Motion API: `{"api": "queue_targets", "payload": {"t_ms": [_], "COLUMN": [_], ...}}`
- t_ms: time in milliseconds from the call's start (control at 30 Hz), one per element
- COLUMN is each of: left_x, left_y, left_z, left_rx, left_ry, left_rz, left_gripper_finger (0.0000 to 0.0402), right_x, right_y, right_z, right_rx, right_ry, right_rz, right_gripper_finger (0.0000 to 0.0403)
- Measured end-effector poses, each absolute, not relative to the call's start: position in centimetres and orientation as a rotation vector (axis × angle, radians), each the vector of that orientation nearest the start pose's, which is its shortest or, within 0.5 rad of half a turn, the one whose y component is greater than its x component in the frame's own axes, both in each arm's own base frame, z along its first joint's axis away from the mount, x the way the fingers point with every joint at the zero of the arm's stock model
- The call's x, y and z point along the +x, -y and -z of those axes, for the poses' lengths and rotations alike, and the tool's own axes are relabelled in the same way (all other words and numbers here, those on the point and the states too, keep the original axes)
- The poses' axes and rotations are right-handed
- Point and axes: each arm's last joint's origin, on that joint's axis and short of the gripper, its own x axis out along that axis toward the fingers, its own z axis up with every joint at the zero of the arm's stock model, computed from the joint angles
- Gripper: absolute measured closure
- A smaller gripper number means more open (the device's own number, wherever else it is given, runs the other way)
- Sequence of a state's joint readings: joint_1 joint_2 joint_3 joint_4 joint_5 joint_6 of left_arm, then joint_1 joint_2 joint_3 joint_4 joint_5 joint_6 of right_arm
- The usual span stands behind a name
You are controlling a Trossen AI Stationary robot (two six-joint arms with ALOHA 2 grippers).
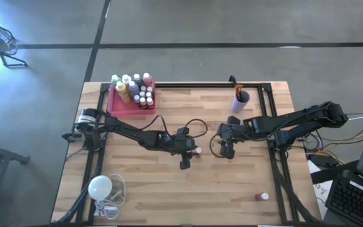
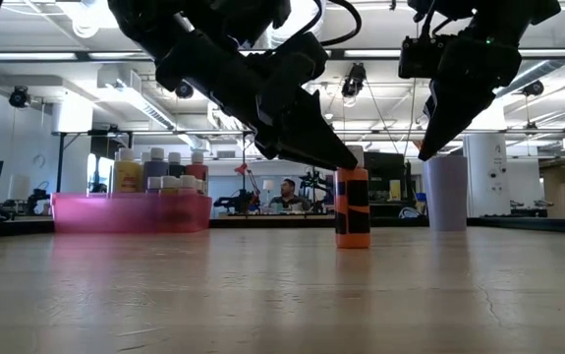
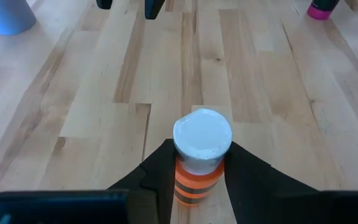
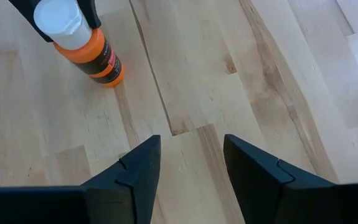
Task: Pick & Place Paint Supplies
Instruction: Put the small orange paint bottle into the pink bin
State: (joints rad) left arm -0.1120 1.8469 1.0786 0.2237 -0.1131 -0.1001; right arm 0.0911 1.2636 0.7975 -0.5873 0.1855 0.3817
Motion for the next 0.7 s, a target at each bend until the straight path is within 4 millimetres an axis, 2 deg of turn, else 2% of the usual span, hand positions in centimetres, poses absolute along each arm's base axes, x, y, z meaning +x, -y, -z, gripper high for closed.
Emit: {"api": "queue_targets", "payload": {"t_ms": [433, 700], "left_x": [38.97, 38.92], "left_y": [4.02, 4.13], "left_z": [-18.21, -18.93], "left_rx": [-0.030, -0.031], "left_ry": [-0.577, -0.560], "left_rz": [-0.030, -0.001], "left_gripper_finger": [0.0196, 0.0187], "right_x": [23.30, 23.30], "right_y": [-1.60, -1.60], "right_z": [-21.49, -21.49], "right_rx": [0.201, 0.201], "right_ry": [-1.010, -1.010], "right_rz": [0.282, 0.282], "right_gripper_finger": [0.0203, 0.0212]}}
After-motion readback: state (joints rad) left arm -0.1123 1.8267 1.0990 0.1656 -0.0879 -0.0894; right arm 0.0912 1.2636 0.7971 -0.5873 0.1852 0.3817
